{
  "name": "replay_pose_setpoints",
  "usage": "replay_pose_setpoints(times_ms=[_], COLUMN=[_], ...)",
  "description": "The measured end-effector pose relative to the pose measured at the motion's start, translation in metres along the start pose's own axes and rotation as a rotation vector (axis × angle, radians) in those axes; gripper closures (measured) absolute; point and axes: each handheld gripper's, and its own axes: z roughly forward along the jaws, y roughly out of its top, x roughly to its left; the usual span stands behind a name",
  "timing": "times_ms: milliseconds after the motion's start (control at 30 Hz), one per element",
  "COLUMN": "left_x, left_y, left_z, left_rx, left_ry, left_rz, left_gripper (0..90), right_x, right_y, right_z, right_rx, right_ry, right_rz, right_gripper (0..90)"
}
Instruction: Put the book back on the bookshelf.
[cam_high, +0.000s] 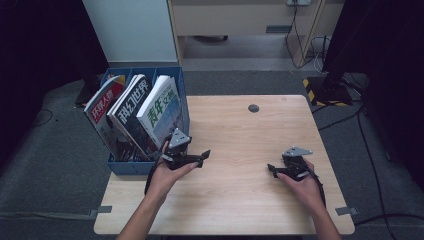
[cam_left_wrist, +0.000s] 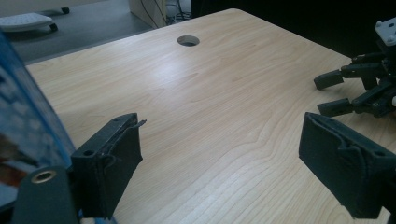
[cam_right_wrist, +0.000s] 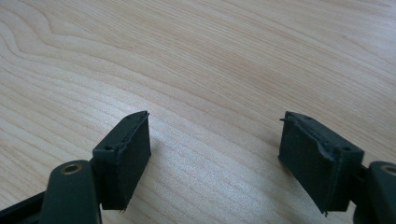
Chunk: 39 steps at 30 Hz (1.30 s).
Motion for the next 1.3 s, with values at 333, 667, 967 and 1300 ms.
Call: replay_pose_setpoints(times_ms=[333, 667, 967, 1300], left_x=[-0.016, -0.027, -0.030, -0.032], left_y=[-0.004, -0.012, -0.023, -0.030], left_z=[0.032, 0.059, 0.081, 0.107], left_rx=[0.050, 0.114, 0.178, 0.228], left_ry=[-0.042, -0.054, -0.032, 0.016], left_rz=[0.016, 0.037, 0.030, 0.042], left_gripper=[11.9, 11.4, 11.3, 11.3], right_x=[0.000, 0.000, 0.000, 0.000], right_y=[0.000, -0.001, -0.001, -0.002], right_z=[0.000, -0.001, -0.002, -0.002], right_rx=[-0.002, 0.000, 0.002, 0.002], right_ry=[-0.001, 0.001, 0.002, 0.001], right_rz=[-0.003, -0.005, -0.007, -0.007], right_gripper=[24.7, 24.7, 24.7, 23.4])
